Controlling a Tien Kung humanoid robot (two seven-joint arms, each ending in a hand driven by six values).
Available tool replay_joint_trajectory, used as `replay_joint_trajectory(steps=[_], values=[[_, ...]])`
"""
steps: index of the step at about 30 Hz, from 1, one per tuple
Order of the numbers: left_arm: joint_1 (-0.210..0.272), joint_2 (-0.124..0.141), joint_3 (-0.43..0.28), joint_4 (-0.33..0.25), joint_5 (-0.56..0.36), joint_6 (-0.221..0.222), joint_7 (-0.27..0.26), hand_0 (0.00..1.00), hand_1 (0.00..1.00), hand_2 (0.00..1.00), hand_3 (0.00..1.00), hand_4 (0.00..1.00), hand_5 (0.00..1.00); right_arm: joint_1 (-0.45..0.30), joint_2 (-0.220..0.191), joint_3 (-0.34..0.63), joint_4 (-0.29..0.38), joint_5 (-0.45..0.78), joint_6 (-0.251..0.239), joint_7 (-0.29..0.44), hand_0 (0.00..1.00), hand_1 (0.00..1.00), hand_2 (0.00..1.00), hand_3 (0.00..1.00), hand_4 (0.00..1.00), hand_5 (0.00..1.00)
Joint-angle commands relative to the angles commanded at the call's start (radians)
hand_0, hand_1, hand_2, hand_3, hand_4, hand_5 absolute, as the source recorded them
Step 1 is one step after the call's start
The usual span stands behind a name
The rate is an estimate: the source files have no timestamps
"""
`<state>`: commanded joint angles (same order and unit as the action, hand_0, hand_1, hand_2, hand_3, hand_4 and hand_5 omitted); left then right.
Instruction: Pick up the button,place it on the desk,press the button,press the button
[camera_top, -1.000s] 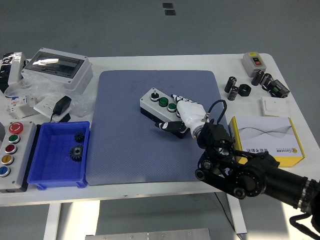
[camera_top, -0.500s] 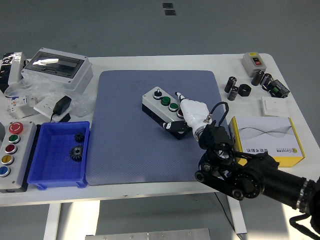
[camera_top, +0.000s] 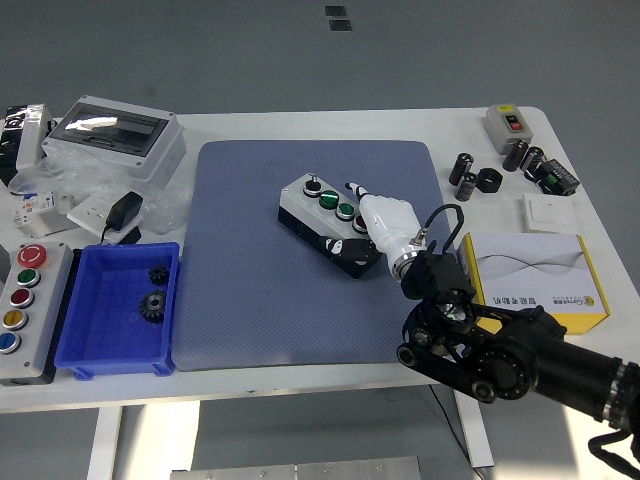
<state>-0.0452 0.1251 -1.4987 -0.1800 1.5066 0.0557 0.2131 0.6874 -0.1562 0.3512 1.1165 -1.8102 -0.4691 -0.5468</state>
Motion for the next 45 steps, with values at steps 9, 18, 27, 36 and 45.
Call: replay_joint_trajectory(steps=[9, 18, 27, 36, 45], values=[[0.000, -0.003, 0.004, 0.000, -0.003, 0.000, -0.002, 0.624, 0.601, 0.538, 0.588, 0.648, 0.105, -0.002, -0.012, -0.007, 0.016, 0.021, -0.048, 0.078, 0.024, 0.250, 0.323, 0.636, 0.142, 0.002], [0.004, -0.004, -0.003, 0.000, 0.003, 0.000, -0.002, 0.624, 0.601, 0.540, 0.590, 0.650, 0.109, 0.001, -0.100, -0.019, 0.132, 0.040, -0.056, 0.269, 0.027, 0.255, 0.329, 0.600, 0.156, 0.002], [0.000, -0.006, -0.011, 0.000, 0.012, -0.001, -0.005, 0.623, 0.601, 0.542, 0.591, 0.652, 0.115, 0.004, -0.193, -0.108, 0.136, -0.089, 0.009, 0.477, 0.025, 0.256, 0.333, 0.603, 0.160, 0.002], [-0.001, -0.008, -0.017, 0.000, 0.021, -0.002, -0.005, 0.623, 0.600, 0.545, 0.592, 0.662, 0.131, -0.013, -0.194, -0.082, 0.098, -0.180, -0.001, 0.538, 0.123, 0.293, 0.333, 0.617, 0.185, 0.002], [-0.002, -0.009, -0.016, 0.000, 0.024, -0.004, -0.005, 0.624, 0.600, 0.546, 0.592, 0.668, 0.138, -0.013, -0.198, -0.048, 0.106, -0.141, 0.054, 0.537, 0.161, 0.327, 0.334, 0.620, 0.203, 0.002]])
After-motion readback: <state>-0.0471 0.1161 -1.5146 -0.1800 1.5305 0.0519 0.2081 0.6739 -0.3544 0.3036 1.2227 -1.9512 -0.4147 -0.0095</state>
